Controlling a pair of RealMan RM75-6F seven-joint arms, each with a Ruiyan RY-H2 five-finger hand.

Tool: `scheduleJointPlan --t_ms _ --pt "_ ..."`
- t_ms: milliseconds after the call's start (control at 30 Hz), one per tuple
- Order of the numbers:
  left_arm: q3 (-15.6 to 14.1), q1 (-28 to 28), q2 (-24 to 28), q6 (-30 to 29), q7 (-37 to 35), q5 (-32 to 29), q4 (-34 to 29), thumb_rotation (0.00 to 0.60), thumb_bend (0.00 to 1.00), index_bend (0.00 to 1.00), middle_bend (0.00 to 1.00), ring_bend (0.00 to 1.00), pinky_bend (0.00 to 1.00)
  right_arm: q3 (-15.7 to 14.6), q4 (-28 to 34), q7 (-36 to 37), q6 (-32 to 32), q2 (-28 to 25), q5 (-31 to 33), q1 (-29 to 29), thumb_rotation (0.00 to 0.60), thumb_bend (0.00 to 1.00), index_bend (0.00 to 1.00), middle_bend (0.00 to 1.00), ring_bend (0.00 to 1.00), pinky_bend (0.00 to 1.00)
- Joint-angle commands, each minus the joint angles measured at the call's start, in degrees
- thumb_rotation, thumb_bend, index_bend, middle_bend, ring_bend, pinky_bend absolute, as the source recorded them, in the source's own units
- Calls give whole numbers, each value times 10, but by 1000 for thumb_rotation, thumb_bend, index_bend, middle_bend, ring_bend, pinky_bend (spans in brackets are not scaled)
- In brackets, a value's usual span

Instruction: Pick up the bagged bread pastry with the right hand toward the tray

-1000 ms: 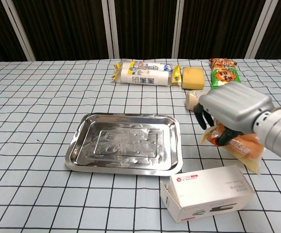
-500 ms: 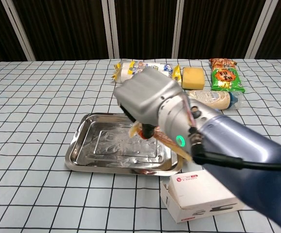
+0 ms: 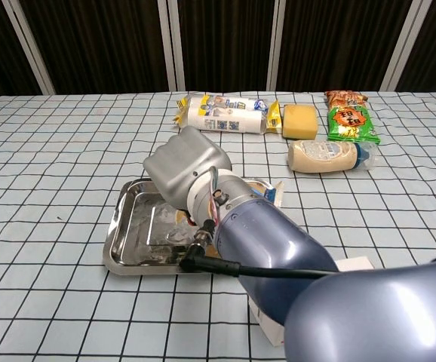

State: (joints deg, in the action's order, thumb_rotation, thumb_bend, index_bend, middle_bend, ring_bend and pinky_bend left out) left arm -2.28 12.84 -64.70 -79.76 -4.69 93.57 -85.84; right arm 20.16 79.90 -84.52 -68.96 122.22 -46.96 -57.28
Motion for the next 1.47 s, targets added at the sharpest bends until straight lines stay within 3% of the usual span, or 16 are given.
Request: scheduleJointPlan --t_ms 33,133,300,567,700,833,900,967,1000,1067,1200,1467 --pt "0 1 0 1 -2 0 1 600 64 0 0 0 0 4 -22 23 -1 10 -3 -7 600 366 0 26 12 363" --pt "1 3 -1 7 -4 -4 3 600 64 0 0 0 0 11 -16 38 -21 12 -11 -7 600 276 0 0 0 274" --pt "2 5 -3 12 1 -6 1 600 63 0 0 0 0 17 16 47 -56 7 -21 -2 600 229 0 0 0 252" --pt "1 3 -3 11 6 -7 0 600 64 0 0 0 0 1 159 10 -137 -58 -29 33 600 225 0 0 0 219" --pt "1 3 -2 9 5 -5 1 600 64 0 0 0 0 -49 265 24 -188 -154 -87 85 600 225 0 0 0 74" --pt "0 2 -6 0 9 4 1 600 64 0 0 0 0 -148 332 165 -212 -282 -176 174 600 224 0 0 0 18" --pt "0 1 -13 -10 10 14 7 600 64 0 0 0 0 -220 323 294 -234 -352 -240 236 600 225 0 0 0 3" --pt "-1 0 -19 -18 12 23 13 600 64 0 0 0 0 -285 274 423 -271 -407 -298 298 600 226 0 0 0 0" --pt "-2 0 -23 -20 13 27 15 600 64 0 0 0 0 -309 240 486 -294 -428 -314 330 600 226 0 0 0 0" --pt "-3 1 -28 -21 16 30 18 600 64 0 0 0 0 -328 179 577 -326 -448 -324 374 600 230 0 0 0 0" --pt "-2 4 -38 -12 30 27 20 600 64 0 0 0 0 -324 85 742 -337 -470 -307 433 600 249 0 0 0 0" --pt "-3 6 -39 1 48 18 13 600 64 0 0 0 0 -303 85 732 -301 -480 -314 450 600 249 0 0 0 0"
